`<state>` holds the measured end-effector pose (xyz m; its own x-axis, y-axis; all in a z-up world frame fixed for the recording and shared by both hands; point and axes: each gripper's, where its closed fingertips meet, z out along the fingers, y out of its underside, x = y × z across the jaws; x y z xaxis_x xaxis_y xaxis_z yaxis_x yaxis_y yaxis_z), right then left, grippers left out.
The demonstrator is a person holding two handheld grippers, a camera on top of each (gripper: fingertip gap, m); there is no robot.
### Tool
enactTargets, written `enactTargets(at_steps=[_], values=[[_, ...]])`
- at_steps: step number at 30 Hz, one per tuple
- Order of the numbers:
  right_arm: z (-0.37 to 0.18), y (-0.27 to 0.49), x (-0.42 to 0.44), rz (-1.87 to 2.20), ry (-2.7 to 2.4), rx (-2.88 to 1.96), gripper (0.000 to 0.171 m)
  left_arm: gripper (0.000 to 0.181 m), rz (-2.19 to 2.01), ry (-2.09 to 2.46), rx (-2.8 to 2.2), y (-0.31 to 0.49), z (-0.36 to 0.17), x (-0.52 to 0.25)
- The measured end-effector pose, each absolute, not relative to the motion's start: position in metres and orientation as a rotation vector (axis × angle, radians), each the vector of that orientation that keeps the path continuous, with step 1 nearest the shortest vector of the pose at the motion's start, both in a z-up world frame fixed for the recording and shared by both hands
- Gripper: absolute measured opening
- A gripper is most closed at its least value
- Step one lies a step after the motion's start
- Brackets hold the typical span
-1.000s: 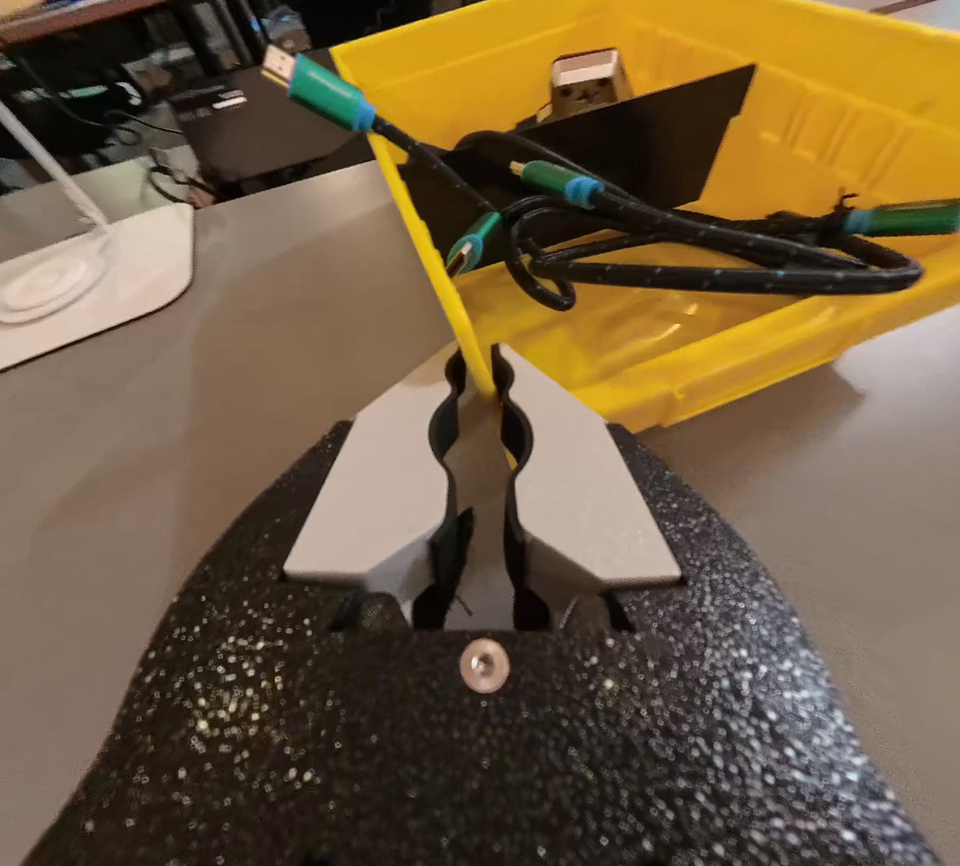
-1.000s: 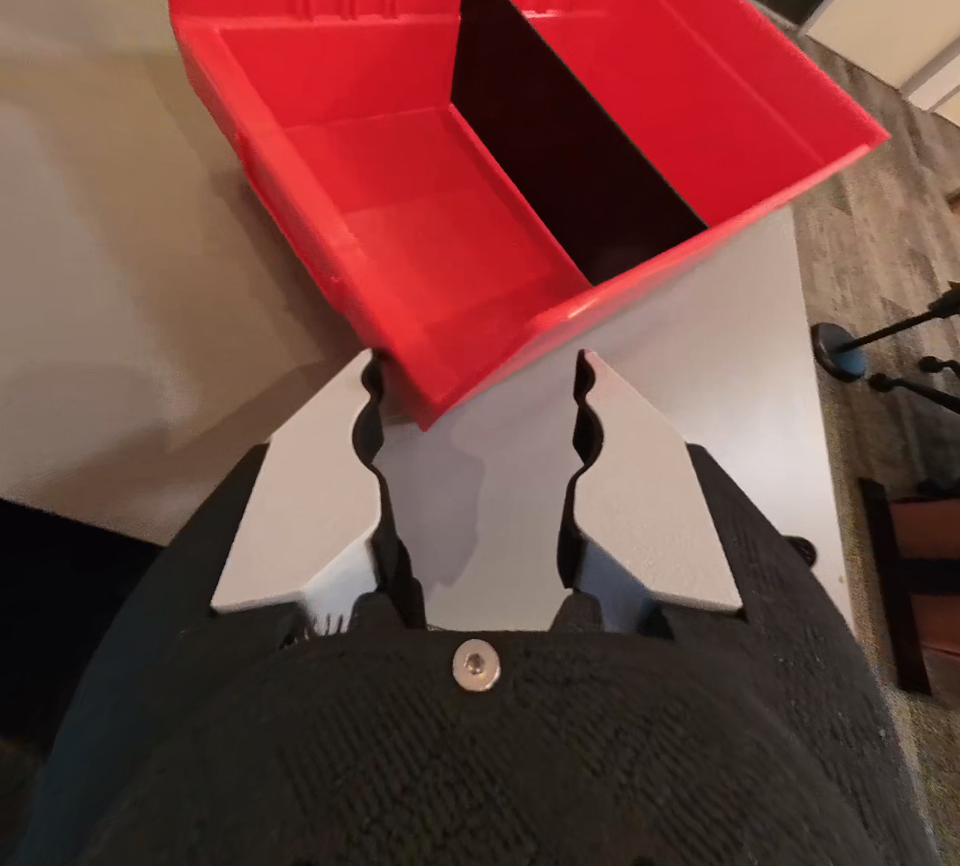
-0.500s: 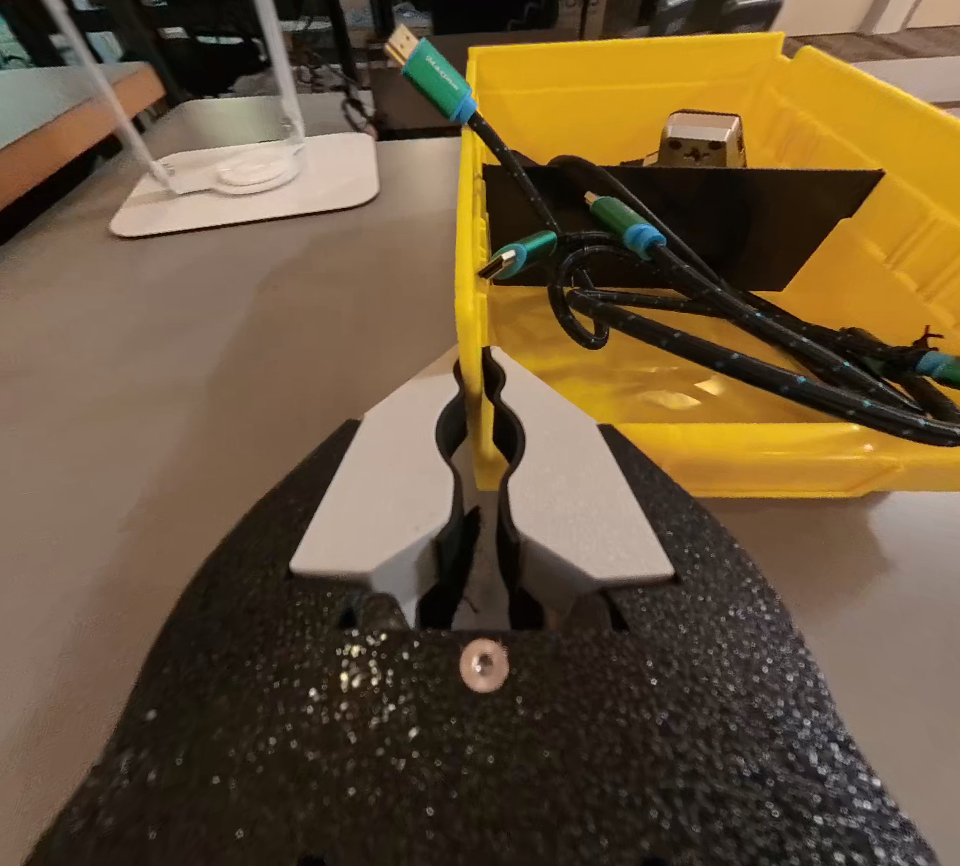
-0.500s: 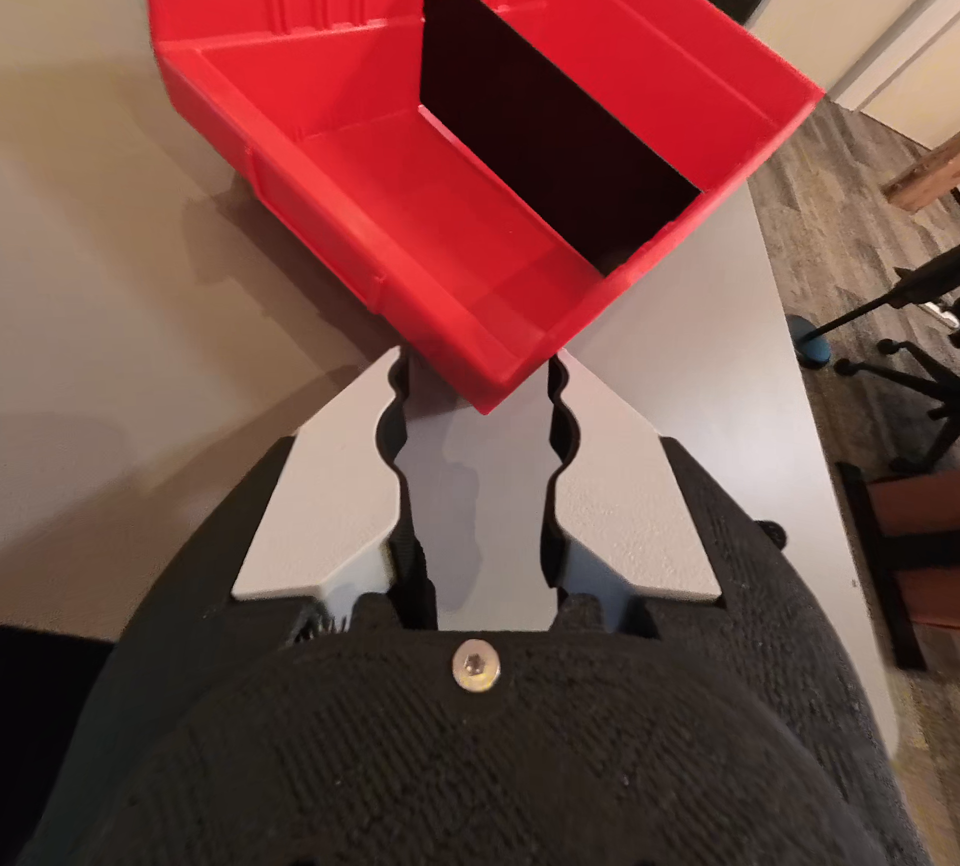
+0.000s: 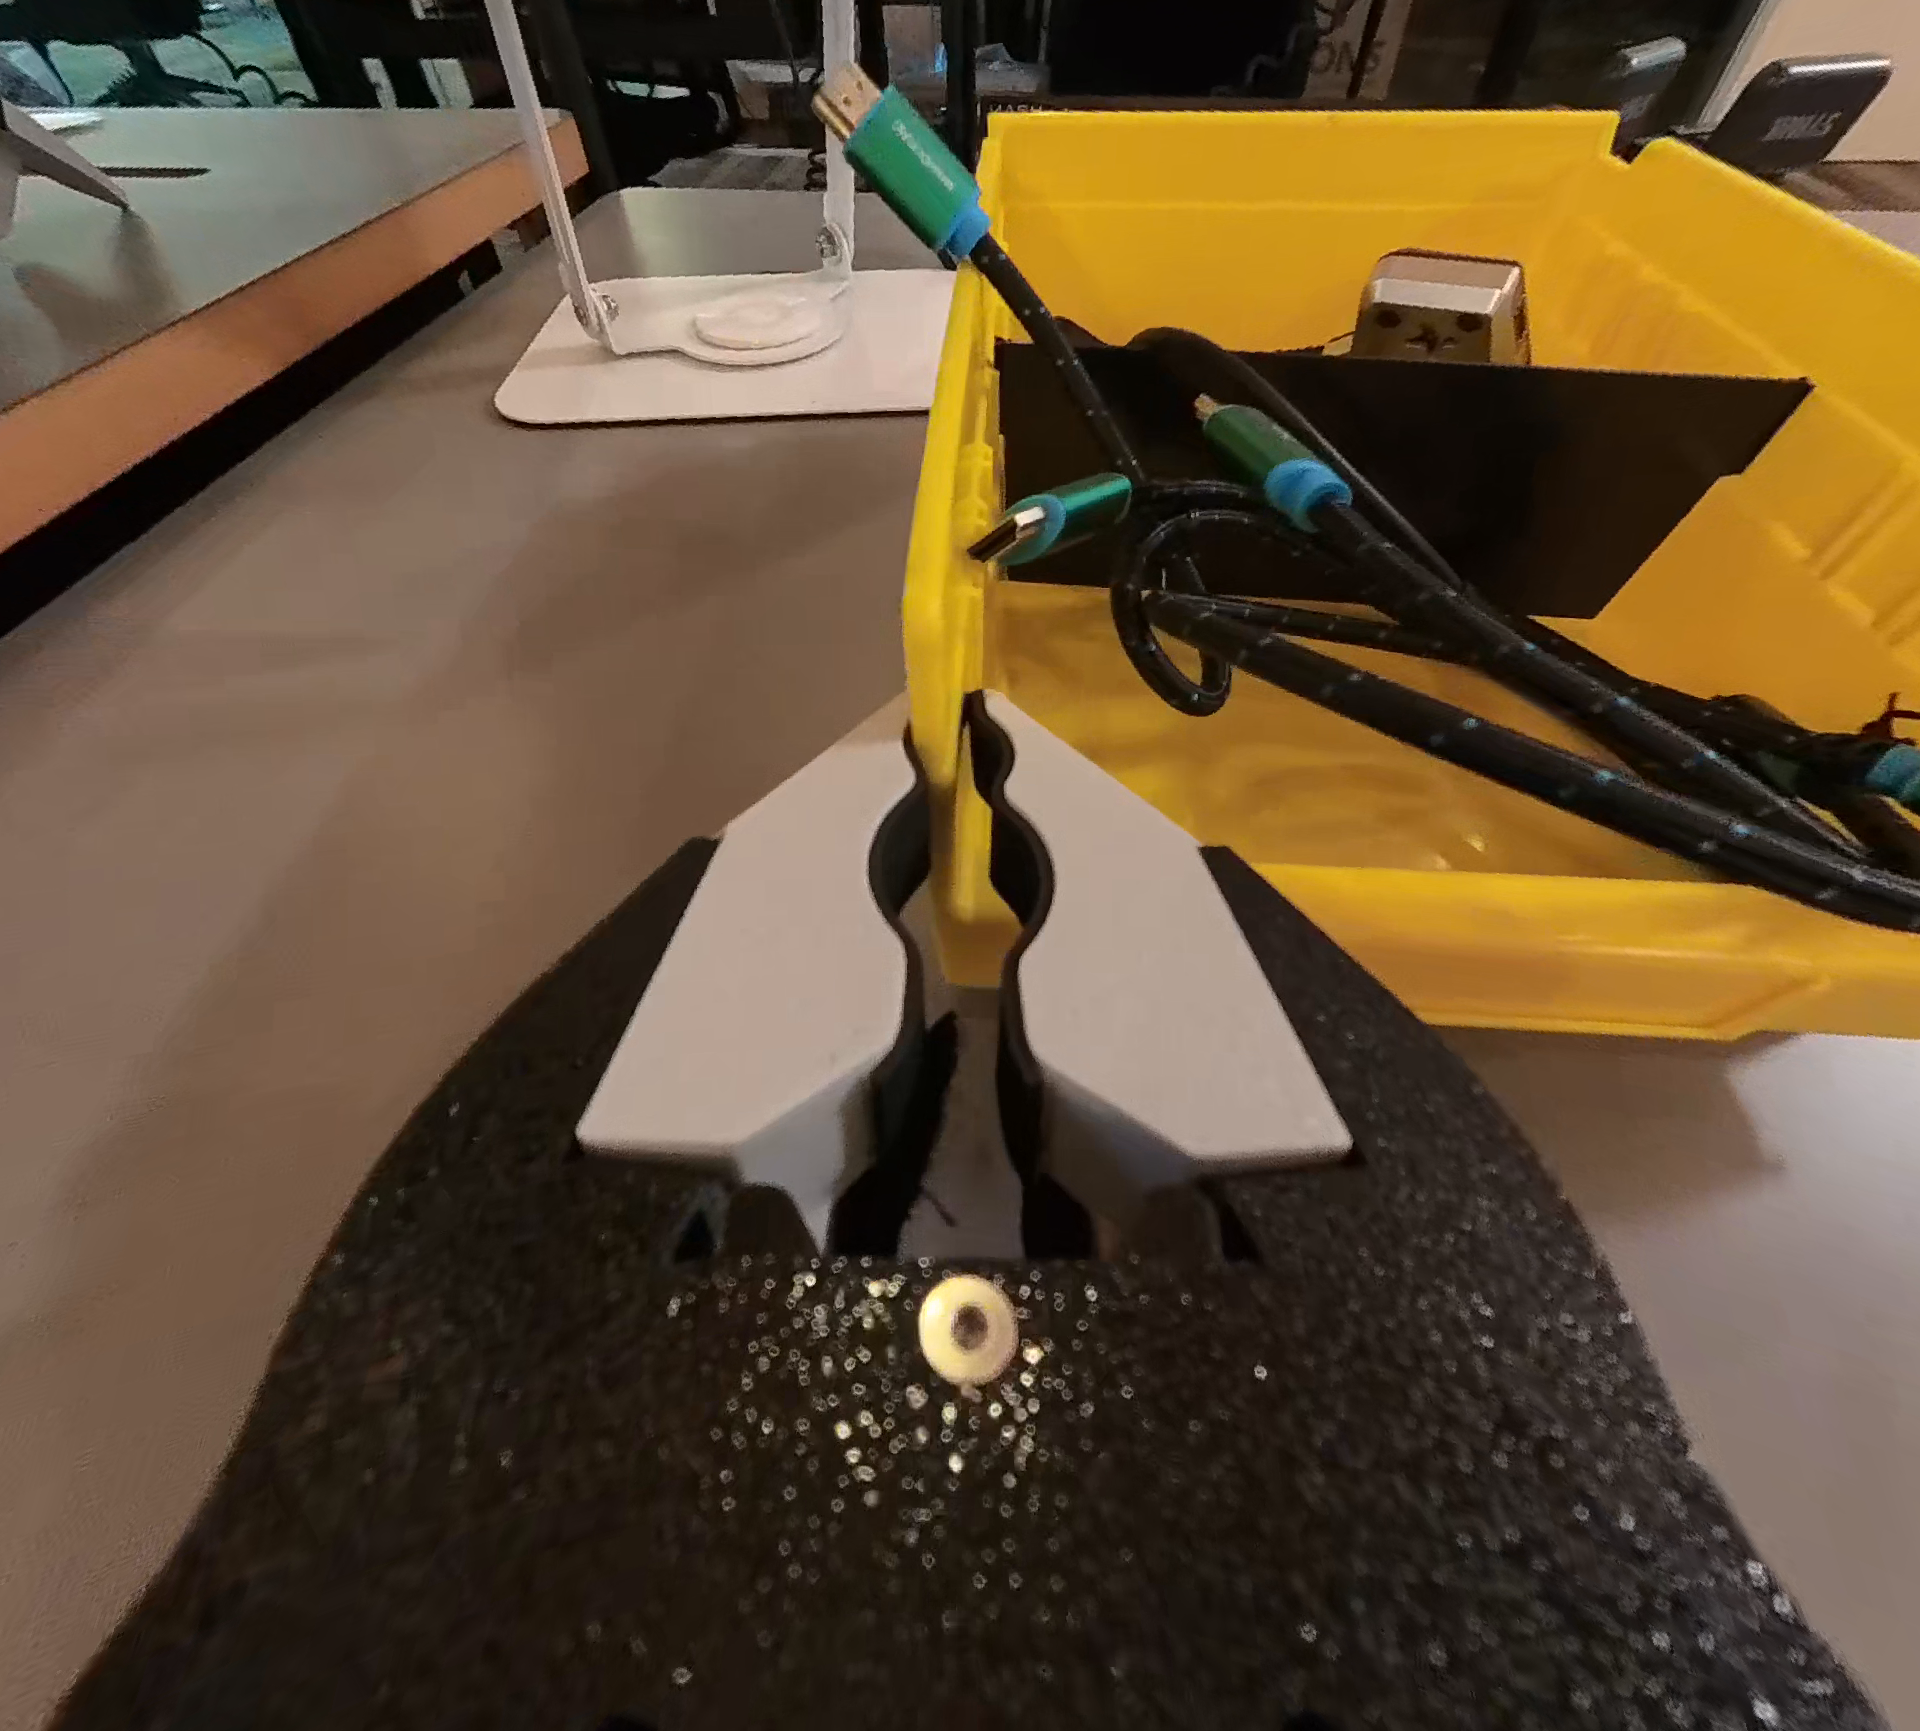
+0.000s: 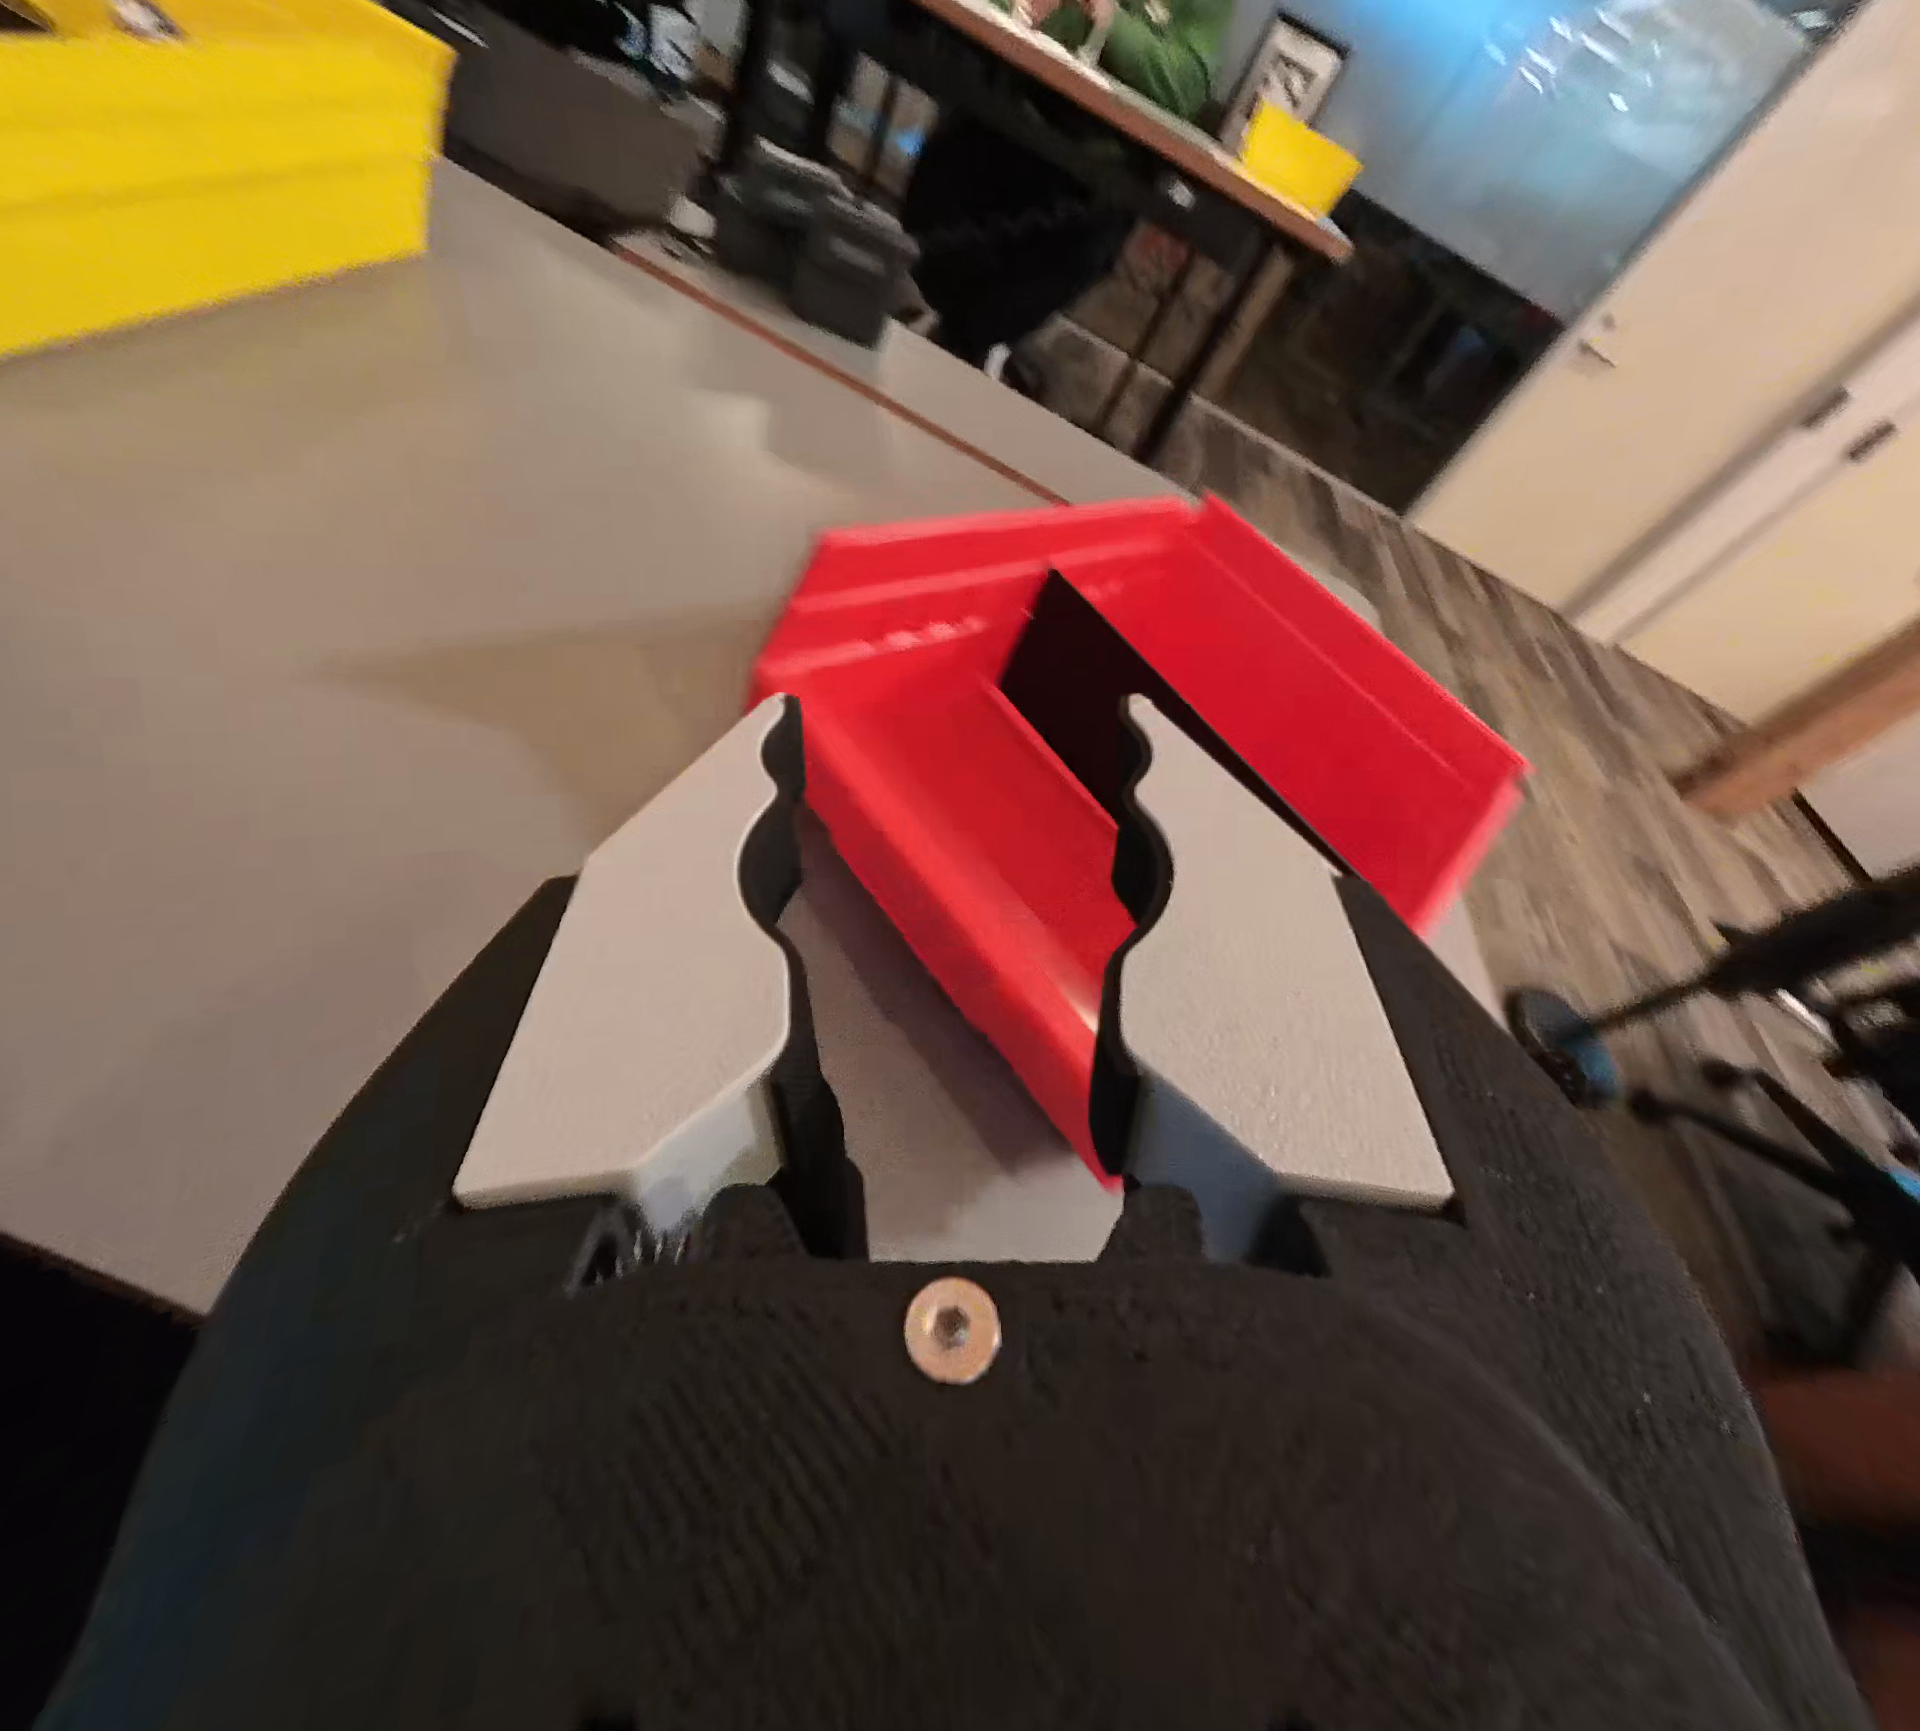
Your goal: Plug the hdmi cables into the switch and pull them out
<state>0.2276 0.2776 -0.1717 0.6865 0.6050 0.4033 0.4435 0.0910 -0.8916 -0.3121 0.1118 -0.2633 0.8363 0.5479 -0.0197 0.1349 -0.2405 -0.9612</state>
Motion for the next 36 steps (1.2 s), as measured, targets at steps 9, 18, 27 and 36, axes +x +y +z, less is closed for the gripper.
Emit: enactTargets(at_steps=[9,18,27,36], values=[[-0.212,0.235,0.064,0.468,-1.013,-1.349,0.059,0.038,0.455,-0.49,-1.787,0.086,-0.257,-0.311],[-0.21,0.305,-0.023,0.334,-0.947,-1.143,0.058,0.055,0.533,-0.449,-1.847,0.077,-0.245,-0.312],[-0.214,0.368,-0.086,0.316,-0.955,-1.051,0.054,0.06,0.427,-0.119,-1.563,0.123,-0.158,-0.21],[-0.206,0.408,-0.082,0.344,-0.884,-1.061,0.048,0.061,-0.176,0.48,-1.537,0.239,-0.175,0.008]])
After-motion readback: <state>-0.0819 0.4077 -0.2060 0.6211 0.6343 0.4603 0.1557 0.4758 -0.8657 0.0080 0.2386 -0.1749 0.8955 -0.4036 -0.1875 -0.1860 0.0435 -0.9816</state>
